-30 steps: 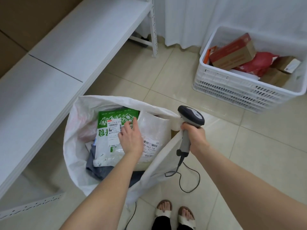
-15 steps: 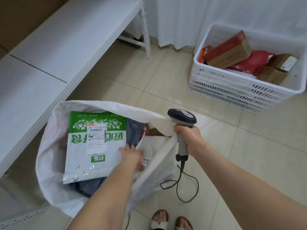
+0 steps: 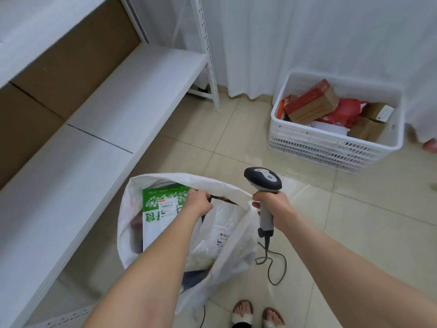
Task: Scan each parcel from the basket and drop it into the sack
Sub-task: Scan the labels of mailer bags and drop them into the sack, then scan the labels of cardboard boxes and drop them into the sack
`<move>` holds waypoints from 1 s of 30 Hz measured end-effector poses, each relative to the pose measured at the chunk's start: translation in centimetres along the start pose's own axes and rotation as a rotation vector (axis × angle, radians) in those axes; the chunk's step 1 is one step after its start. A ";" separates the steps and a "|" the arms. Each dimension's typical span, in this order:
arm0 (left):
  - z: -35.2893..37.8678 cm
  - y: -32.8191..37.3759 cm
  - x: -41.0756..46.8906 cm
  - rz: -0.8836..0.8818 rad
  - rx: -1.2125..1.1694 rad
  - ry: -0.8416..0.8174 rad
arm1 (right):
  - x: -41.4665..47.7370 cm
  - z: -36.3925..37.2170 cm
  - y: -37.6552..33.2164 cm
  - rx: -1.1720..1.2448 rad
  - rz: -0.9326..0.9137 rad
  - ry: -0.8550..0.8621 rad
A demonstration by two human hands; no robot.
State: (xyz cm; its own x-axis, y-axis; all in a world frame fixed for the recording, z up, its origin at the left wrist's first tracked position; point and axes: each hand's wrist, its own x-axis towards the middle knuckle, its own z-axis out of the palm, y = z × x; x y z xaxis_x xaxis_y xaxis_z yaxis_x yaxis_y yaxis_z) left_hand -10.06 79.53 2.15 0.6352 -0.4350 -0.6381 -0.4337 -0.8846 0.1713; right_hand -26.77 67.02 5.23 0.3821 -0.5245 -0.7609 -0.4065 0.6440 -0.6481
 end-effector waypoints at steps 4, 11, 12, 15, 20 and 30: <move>-6.1 2.7 -3.8 0.045 -0.006 0.023 | -4.8 -0.8 -3.8 0.048 -0.030 -0.004; -13.7 10.0 -8.7 0.176 0.014 0.155 | -11.8 -4.0 -10.8 0.099 -0.171 0.010; -14.3 11.5 -9.2 0.200 0.013 0.163 | -12.4 -4.8 -11.6 0.108 -0.184 0.029; -15.7 16.5 -11.0 0.265 0.020 0.188 | -13.8 -8.0 -14.2 0.169 -0.199 0.072; -16.8 25.8 -12.7 0.362 0.027 0.213 | -13.9 -15.3 -17.9 0.253 -0.242 0.111; -15.2 46.6 -12.7 0.391 0.088 0.237 | -8.5 -32.0 -25.1 0.459 -0.164 0.072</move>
State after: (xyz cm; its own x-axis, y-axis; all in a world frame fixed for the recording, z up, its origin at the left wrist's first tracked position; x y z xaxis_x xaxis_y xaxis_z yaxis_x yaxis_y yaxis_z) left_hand -28.65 41.25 29.69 0.5373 -0.7686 -0.3471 -0.7159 -0.6333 0.2941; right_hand -46.37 37.42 26.91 0.3452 -0.6662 -0.6611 0.0679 0.7203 -0.6904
